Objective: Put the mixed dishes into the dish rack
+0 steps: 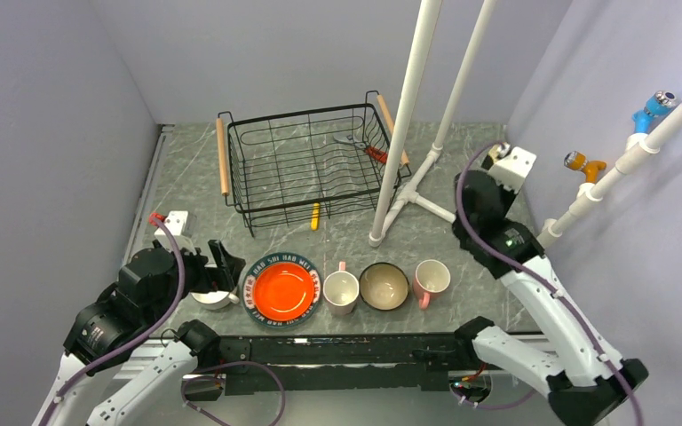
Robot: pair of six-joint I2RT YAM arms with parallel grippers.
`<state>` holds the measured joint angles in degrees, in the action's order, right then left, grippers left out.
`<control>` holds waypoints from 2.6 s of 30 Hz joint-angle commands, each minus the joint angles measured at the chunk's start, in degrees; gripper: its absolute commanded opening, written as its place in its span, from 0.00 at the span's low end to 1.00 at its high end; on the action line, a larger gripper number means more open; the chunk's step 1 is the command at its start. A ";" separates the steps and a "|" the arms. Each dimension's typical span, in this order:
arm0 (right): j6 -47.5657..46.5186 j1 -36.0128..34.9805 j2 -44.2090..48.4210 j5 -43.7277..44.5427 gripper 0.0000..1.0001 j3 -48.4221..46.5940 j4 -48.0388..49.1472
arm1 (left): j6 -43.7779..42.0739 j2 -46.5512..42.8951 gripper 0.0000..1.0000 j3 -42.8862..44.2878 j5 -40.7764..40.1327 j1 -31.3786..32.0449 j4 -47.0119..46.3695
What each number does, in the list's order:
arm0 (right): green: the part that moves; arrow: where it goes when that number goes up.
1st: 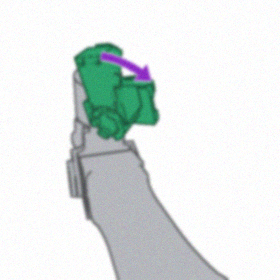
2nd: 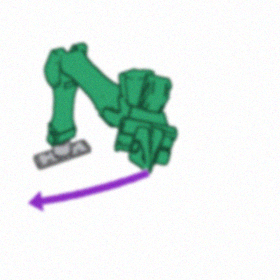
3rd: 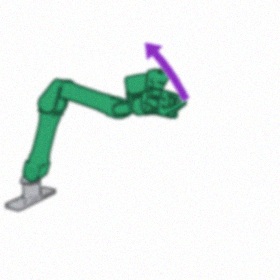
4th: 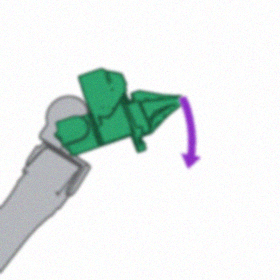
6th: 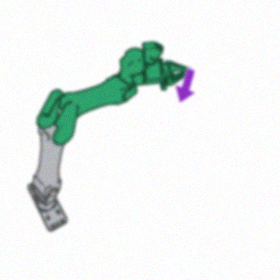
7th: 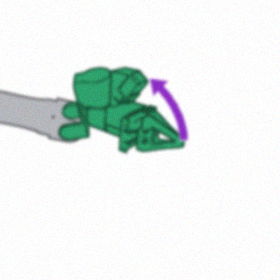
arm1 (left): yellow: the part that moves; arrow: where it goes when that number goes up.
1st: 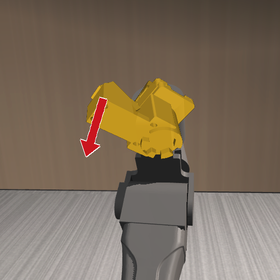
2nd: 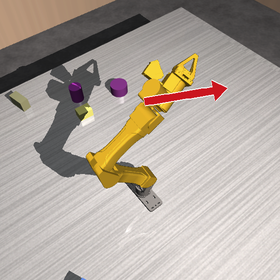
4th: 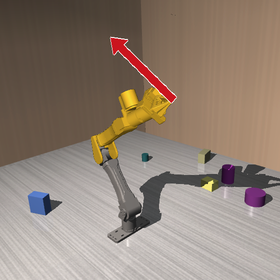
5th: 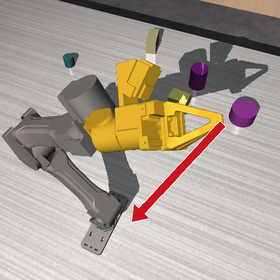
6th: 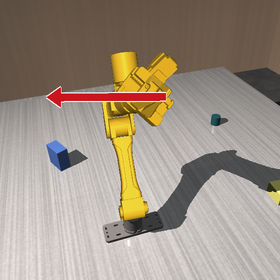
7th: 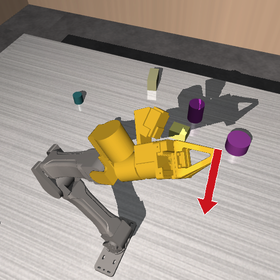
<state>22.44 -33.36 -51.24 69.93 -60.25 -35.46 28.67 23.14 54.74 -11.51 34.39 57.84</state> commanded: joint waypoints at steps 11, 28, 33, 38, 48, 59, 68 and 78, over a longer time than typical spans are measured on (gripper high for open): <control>-13.74 29.13 -8.21 -66.64 0.00 -5.39 32.62 | -4.69 -4.42 0.99 -1.58 2.55 0.22 -2.65; -20.20 36.69 -27.80 -119.61 0.00 -11.23 59.36 | -6.35 -14.71 0.99 -9.05 6.08 0.13 -11.92; -31.10 31.92 -33.31 -120.94 0.00 -13.62 56.46 | -6.08 -15.22 1.00 -9.21 5.49 0.08 -11.79; -42.97 27.40 -40.78 -121.32 0.00 -20.77 48.27 | -5.64 -14.89 1.00 -9.06 4.74 0.14 -11.32; -41.43 26.21 -52.51 -128.17 0.00 -27.64 49.87 | -5.28 -16.26 0.99 -9.31 4.06 0.15 -11.20; -44.77 19.48 -60.67 -124.46 0.00 -34.35 40.55 | -5.21 -15.60 0.99 -9.30 4.18 0.13 -11.19; -50.44 16.04 -67.90 -116.84 0.00 -46.28 23.63 | -5.26 -15.50 0.99 -9.31 4.25 0.11 -11.22; -60.64 12.96 -72.46 -108.17 0.00 -53.56 11.71 | -5.29 -14.95 0.99 -9.30 4.46 0.11 -11.17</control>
<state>-31.35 -19.33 -123.42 -42.02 -110.43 -19.49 23.38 7.44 45.32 -6.76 34.39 48.66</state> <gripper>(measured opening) 0.067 0.994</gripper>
